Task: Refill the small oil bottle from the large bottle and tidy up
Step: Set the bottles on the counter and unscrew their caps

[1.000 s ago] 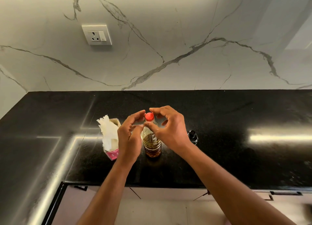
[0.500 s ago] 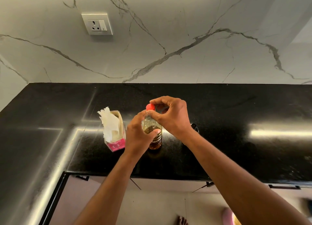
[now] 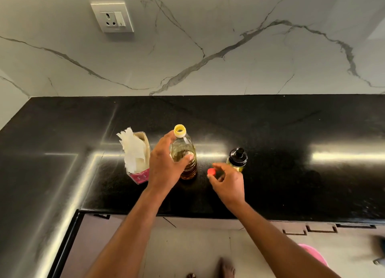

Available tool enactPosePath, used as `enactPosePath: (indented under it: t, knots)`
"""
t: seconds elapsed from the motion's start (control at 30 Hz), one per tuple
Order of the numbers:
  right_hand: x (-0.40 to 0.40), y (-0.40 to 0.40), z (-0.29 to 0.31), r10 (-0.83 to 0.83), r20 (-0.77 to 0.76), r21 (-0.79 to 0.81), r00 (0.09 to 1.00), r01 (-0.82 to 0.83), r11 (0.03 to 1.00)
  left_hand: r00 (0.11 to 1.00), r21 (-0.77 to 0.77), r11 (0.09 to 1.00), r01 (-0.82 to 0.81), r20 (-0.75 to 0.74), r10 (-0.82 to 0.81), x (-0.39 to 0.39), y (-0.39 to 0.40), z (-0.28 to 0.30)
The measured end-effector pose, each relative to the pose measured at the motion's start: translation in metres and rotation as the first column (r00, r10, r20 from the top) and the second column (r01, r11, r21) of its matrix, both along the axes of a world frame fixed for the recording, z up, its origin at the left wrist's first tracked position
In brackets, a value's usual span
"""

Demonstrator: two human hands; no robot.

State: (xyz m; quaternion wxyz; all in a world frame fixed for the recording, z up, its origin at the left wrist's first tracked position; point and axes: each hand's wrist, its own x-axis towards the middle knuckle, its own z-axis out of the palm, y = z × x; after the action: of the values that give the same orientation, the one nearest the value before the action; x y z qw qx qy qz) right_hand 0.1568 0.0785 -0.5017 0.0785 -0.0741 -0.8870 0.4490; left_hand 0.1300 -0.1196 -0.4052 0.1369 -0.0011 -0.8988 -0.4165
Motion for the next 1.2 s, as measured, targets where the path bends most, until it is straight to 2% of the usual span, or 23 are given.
enactPosePath:
  t: [0.2,0.5,0.7,0.8,0.87,0.97,1.03,1.07,1.13,1.2]
  knots:
    - [0.003,-0.006,-0.039,0.042,0.064,0.079,0.997,-0.047,0.996,1.000,0.017,1.000,0.005,0.014,-0.005,0.004,-0.003,-0.001]
    - [0.007,-0.011,-0.050,0.055,0.016,0.152,0.998,-0.057,0.987,0.999,0.101,0.995,0.000,0.045,-0.004,0.003,-0.007,-0.012]
    - [0.007,-0.005,-0.046,0.095,0.011,0.123,0.995,-0.096,0.988,0.999,0.133,0.991,-0.010,0.047,0.004,0.004,-0.004,-0.016]
    - [0.011,-0.001,-0.032,0.125,-0.063,0.091,0.990,-0.119,0.989,0.998,0.143,0.988,-0.051,0.054,0.044,0.008,0.002,-0.016]
    - [0.016,0.006,-0.014,0.124,-0.147,0.064,0.981,-0.115,0.991,0.993,0.130,0.985,-0.117,0.004,0.118,0.017,0.010,-0.014]
    - [0.020,0.029,0.020,0.079,-0.271,0.016,0.959,-0.077,0.997,0.927,0.008,0.979,-0.202,-0.320,0.194,0.039,0.027,-0.013]
    - [0.015,0.050,0.042,0.005,-0.317,-0.007,0.948,-0.007,1.000,0.865,-0.029,0.992,-0.126,-0.493,0.095,0.055,0.047,-0.018]
    - [0.010,0.061,0.050,-0.040,-0.313,-0.013,0.949,0.038,0.999,0.858,-0.028,0.999,-0.043,-0.513,0.023,0.061,0.058,-0.024]
    - [-0.003,0.079,0.058,-0.102,-0.238,0.026,0.966,0.111,0.993,0.897,0.036,0.991,0.131,-0.430,-0.103,0.068,0.081,-0.038]
    - [-0.016,0.089,0.058,-0.101,-0.107,0.140,0.989,0.115,0.983,0.956,0.133,0.972,0.194,-0.246,-0.157,0.065,0.103,-0.054]
